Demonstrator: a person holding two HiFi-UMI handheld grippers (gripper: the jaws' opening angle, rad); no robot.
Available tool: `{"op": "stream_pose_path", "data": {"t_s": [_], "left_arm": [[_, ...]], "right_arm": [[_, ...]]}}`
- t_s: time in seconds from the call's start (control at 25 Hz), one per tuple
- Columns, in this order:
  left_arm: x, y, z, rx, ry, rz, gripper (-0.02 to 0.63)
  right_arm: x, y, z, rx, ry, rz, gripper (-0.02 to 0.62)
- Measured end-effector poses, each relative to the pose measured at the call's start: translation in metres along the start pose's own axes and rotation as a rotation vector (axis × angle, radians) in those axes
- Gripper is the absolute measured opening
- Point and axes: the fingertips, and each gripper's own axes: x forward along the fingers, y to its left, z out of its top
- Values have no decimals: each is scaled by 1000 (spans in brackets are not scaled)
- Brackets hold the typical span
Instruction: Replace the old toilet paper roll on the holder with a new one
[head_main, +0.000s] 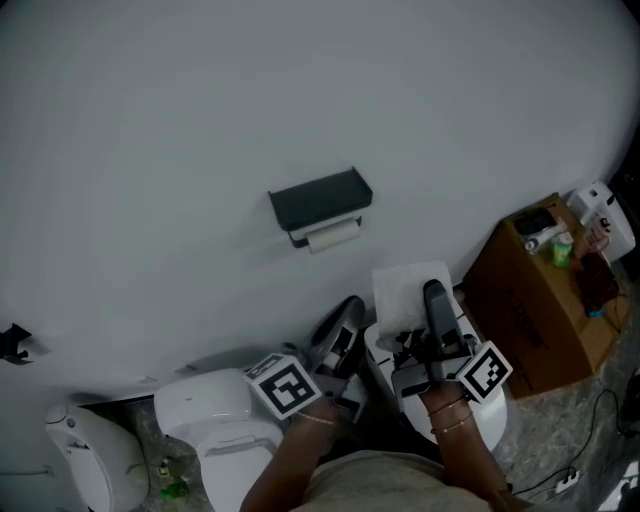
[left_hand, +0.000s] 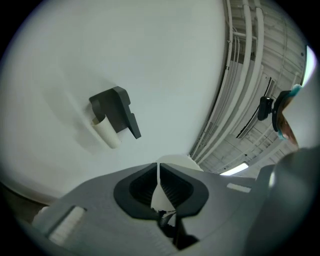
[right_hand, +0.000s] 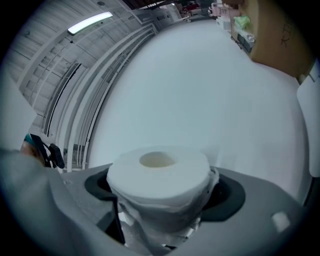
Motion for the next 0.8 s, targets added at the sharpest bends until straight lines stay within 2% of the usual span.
{"op": "stream_pose_path", "data": {"t_s": [0.24,0.48,0.6,0.8], "left_arm": [[31,36,18,-33,-54,43,6],[46,59,36,-14,-86,85,14],[57,72,39,-9,-79,110,122],[64,98,40,-41,-103,180,176]], "right_arm": [[35,-39,15,3,51,-36,471],[61,-62,13,49,86,-54,471],[74,-70,7,66,115,-52,471],[87,-87,14,80,133,-65,471]]}}
